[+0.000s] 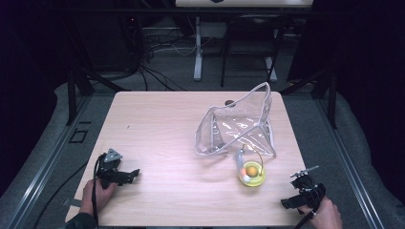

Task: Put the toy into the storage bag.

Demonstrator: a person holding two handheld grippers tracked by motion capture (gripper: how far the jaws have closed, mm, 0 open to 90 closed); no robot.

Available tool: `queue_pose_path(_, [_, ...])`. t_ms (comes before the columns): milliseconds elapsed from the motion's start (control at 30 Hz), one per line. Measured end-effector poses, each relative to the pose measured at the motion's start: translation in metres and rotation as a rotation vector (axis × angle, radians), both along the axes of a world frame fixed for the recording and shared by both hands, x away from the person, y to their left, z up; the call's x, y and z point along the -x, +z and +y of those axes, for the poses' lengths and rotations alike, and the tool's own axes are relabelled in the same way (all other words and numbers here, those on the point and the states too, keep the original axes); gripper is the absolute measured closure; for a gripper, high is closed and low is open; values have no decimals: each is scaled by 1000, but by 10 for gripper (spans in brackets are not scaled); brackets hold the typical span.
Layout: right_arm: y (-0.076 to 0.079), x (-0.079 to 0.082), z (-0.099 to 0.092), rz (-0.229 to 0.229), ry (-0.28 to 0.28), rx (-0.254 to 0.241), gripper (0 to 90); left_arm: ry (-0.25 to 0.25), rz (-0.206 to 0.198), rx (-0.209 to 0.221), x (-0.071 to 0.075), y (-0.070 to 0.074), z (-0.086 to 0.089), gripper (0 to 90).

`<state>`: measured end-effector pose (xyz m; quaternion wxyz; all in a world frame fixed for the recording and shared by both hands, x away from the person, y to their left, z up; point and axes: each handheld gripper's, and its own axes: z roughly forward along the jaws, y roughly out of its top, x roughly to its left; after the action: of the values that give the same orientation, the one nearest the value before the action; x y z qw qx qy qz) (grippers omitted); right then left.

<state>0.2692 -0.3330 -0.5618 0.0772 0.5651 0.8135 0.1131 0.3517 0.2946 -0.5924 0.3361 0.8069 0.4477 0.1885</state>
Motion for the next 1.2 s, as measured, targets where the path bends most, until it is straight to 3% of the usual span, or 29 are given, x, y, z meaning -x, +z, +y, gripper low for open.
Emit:
queue_pose_path(467, [0,0,0,2,6,1,0,0,0,0,0,0,0,1])
queue_pose_path(700, [2,-2,3,48,17,20,0,1,1,1,0,0,0,1])
queue_pose_path(1167, [18,3,14,29,40,5,0,0,1,1,0,0,0,2])
queue_pose_path(1200, [22,2,15,49,69,27,0,0,1,1,0,0,0,2])
